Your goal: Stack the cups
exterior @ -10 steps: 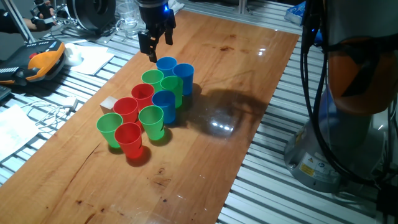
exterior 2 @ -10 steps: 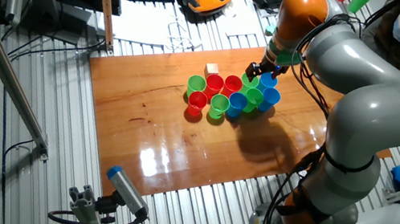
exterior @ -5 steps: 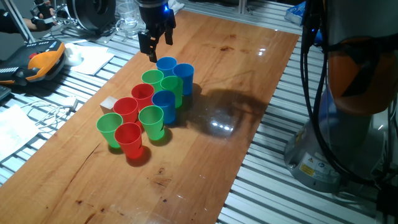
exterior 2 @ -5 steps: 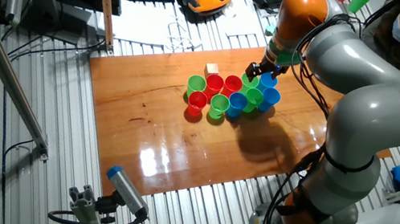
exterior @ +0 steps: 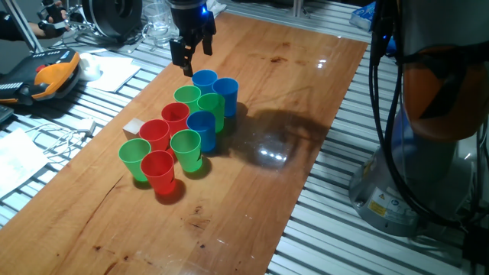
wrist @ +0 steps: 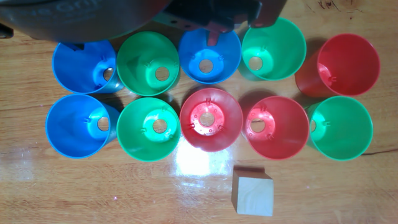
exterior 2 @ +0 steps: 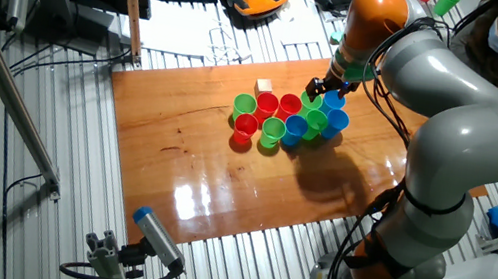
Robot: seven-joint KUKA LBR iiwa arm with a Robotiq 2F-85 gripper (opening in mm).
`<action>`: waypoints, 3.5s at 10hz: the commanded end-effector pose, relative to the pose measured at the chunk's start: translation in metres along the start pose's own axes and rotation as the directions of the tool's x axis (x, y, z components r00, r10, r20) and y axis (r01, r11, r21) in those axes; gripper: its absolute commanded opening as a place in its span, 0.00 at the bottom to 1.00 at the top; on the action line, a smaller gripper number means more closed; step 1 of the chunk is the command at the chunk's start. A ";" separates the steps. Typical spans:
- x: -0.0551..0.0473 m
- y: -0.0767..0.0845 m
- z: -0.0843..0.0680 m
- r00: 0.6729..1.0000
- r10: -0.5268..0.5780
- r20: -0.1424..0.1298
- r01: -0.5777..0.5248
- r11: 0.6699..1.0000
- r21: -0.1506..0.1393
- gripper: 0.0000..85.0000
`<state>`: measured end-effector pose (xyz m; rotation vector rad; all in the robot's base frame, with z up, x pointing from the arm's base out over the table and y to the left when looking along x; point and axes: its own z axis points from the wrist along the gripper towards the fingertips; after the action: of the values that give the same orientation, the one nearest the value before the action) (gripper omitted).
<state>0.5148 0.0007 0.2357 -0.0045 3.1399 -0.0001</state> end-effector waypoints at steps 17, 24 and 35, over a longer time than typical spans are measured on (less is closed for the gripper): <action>0.000 0.000 0.000 0.947 0.280 -0.158 -0.268 0.959 0.097 0.00; 0.000 0.000 0.000 0.823 0.546 -0.154 -0.546 0.837 0.049 0.00; 0.000 0.000 0.000 0.666 0.726 -0.173 -0.731 0.681 0.046 0.00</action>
<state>0.5149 0.0009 0.2364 0.9890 3.1705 0.0161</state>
